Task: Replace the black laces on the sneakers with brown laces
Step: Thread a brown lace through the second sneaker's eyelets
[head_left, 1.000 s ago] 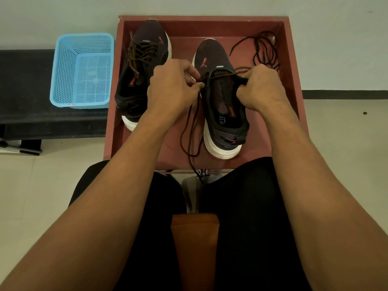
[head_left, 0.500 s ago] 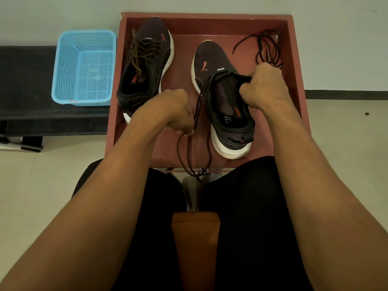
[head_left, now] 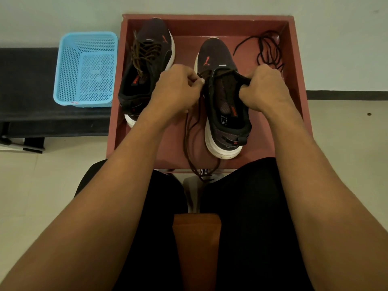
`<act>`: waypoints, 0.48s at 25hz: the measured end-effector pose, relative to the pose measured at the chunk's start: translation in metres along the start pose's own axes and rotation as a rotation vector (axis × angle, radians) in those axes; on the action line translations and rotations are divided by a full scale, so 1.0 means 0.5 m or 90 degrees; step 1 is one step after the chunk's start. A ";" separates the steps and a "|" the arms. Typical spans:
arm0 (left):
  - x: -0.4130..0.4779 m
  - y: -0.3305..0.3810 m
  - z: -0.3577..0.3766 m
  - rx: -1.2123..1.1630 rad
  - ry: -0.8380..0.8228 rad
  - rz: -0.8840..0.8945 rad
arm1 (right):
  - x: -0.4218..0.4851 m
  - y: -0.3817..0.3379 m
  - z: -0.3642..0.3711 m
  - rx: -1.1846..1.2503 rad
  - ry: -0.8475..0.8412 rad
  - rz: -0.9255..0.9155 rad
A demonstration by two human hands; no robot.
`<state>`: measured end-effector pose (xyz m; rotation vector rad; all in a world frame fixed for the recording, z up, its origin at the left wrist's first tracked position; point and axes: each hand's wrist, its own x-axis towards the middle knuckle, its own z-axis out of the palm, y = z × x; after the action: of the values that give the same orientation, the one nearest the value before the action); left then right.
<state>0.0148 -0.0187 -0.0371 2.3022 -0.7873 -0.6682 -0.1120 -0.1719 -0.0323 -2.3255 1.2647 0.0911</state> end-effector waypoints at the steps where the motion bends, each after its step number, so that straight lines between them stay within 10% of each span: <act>1: 0.003 -0.001 0.005 -0.011 0.031 0.008 | -0.001 0.000 -0.001 0.003 -0.001 0.002; 12: -0.007 0.012 0.005 -0.152 -0.045 -0.075 | -0.007 -0.012 -0.005 0.028 -0.011 0.018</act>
<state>0.0087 -0.0211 -0.0336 2.1278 -0.5726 -0.8517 -0.1096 -0.1676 -0.0268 -2.2651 1.2789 0.0911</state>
